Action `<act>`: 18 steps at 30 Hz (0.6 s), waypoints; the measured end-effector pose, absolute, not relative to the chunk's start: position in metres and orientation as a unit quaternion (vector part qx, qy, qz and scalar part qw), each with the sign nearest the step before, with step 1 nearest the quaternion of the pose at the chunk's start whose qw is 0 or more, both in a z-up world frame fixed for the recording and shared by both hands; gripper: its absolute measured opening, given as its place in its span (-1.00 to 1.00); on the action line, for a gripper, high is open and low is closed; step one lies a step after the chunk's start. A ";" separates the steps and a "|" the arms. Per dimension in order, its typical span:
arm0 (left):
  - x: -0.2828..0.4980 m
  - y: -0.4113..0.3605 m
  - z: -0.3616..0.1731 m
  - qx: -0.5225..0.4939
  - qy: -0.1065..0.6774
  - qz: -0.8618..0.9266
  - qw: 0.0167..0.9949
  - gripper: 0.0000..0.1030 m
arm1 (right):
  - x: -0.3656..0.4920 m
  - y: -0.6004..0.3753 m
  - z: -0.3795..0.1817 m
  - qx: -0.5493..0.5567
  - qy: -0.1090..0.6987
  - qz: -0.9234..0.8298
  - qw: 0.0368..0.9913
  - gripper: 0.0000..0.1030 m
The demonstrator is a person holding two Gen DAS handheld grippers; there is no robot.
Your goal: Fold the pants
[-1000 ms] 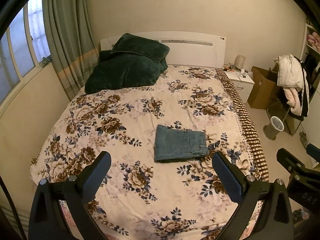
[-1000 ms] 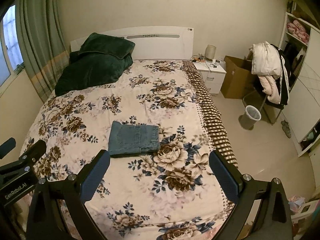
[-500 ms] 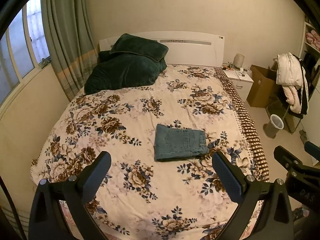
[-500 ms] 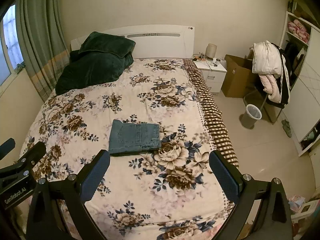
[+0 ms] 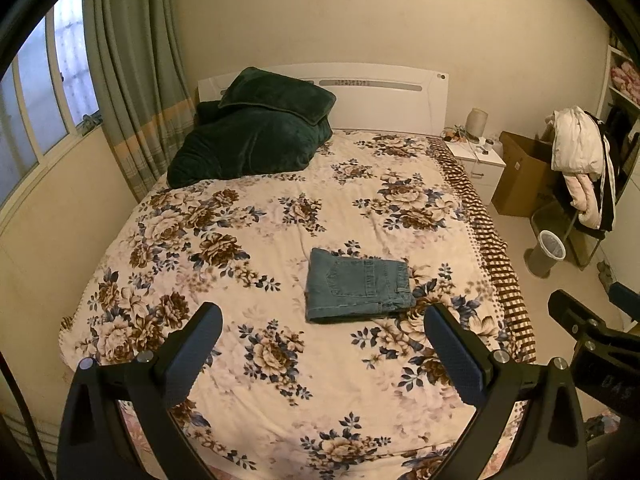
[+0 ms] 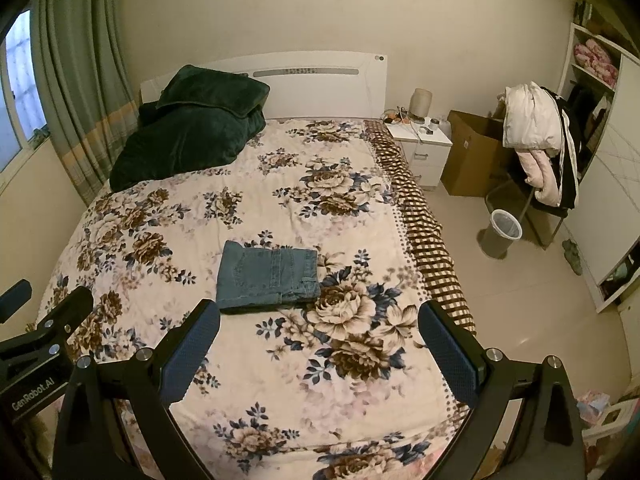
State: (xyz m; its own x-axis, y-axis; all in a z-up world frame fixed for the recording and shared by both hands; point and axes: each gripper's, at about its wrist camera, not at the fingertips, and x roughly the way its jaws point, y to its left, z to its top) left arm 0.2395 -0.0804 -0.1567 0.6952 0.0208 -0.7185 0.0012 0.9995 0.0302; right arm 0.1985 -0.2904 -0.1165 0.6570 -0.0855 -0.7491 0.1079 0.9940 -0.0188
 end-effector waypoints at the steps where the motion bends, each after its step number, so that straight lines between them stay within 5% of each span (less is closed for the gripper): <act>1: 0.239 -0.080 -0.157 0.014 0.390 0.005 0.921 1.00 | 0.198 -0.291 -0.116 0.016 0.412 -0.052 0.910 0.96; 18: 0.238 -0.082 -0.158 0.017 0.391 0.004 0.920 1.00 | 0.197 -0.295 -0.117 0.016 0.414 -0.052 0.909 0.97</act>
